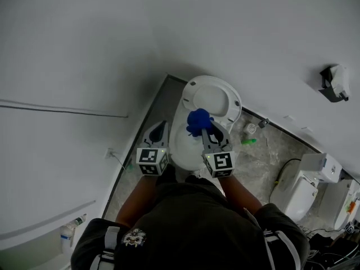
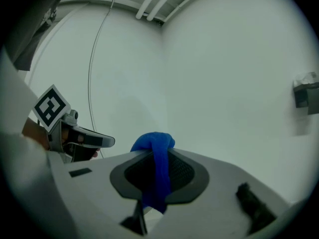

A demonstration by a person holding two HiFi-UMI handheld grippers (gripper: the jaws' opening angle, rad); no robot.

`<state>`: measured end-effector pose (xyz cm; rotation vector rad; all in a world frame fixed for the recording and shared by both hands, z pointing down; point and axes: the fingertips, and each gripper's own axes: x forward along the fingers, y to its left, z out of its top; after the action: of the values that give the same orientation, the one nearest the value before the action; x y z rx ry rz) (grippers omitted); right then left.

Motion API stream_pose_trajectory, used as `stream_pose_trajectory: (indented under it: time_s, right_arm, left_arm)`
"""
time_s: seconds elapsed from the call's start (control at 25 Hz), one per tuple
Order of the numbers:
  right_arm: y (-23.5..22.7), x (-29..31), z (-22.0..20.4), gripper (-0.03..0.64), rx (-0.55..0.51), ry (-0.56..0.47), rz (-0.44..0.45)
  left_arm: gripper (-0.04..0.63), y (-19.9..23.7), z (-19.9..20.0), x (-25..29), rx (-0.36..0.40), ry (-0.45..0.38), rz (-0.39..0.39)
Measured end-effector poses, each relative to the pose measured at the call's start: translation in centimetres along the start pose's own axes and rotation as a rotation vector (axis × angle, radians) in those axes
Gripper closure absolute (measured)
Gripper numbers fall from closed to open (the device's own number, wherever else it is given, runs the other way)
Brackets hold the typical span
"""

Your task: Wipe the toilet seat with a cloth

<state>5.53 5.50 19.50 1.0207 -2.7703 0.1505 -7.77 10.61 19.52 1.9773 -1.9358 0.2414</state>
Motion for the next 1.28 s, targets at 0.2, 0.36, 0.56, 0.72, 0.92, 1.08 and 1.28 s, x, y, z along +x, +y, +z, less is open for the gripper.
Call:
stream_pose_trajectory:
  time_s: [0.2, 0.36, 0.56, 0.72, 0.92, 1.08, 1.28]
  right_arm:
    - [-1.2, 1.4, -1.0, 0.559, 0.013, 0.036, -0.073]
    - [-1.6, 3.7, -2.1, 0.559, 0.037, 0.076, -0.131]
    - [-4.0, 6.0, -4.0, 0.558, 0.084, 0.138, -0.183]
    - [-5.1, 8.4, -5.6, 0.558, 0.129, 0.187, -0.243]
    - [-6.9, 11.8, -8.2, 0.56, 0.165, 0.243, -0.323]
    - [-8.3, 14.5, -9.9, 0.559, 0.213, 0.296, -0.374]
    - [-10.1, 17.2, -12.5, 0.558, 0.341, 0.363, -0.446]
  left_arm:
    - [0.586, 0.4, 0.5, 2.9, 0.038, 0.01, -0.065]
    - [0.586, 1.6, 0.0, 5.1, 0.049, 0.036, -0.129]
    - [0.586, 1.9, 0.3, 8.8, 0.056, 0.075, -0.195]
    - [0.586, 3.4, -0.8, 11.0, 0.068, 0.115, -0.248]
    - [0.586, 4.8, -2.6, 13.4, 0.077, 0.16, -0.316]
    - [0.586, 5.6, -3.4, 15.2, 0.086, 0.188, -0.362]
    - [0.586, 7.2, -4.0, 17.3, 0.111, 0.211, -0.39]
